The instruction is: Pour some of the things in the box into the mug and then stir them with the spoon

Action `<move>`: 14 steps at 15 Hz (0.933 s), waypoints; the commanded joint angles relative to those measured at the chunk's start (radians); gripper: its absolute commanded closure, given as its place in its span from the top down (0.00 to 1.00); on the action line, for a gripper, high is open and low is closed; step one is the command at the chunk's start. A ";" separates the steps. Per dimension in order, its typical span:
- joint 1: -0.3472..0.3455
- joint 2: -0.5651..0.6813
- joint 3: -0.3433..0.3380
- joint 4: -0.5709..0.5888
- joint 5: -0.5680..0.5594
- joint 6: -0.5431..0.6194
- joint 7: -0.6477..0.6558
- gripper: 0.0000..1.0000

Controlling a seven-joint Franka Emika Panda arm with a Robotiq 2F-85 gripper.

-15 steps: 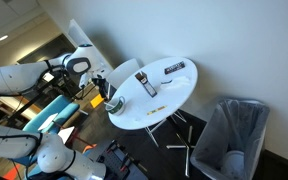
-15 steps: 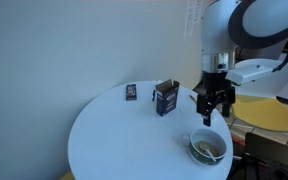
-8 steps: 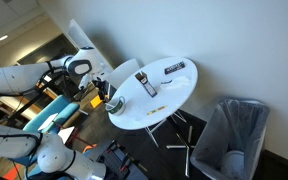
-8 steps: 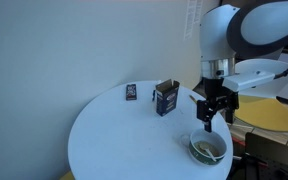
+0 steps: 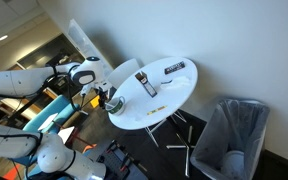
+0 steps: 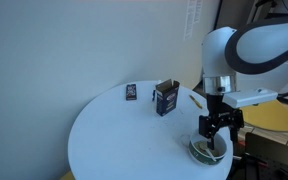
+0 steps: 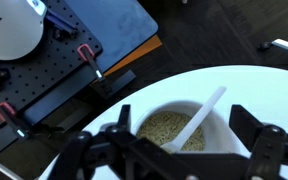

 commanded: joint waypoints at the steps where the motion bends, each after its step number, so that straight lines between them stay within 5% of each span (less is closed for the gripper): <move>1: 0.005 -0.022 0.020 -0.073 0.087 0.115 0.002 1.00; 5: 0.014 -0.012 0.023 -0.097 0.167 0.192 -0.001 1.00; 14: -0.001 0.015 0.013 -0.061 0.203 0.112 0.037 1.00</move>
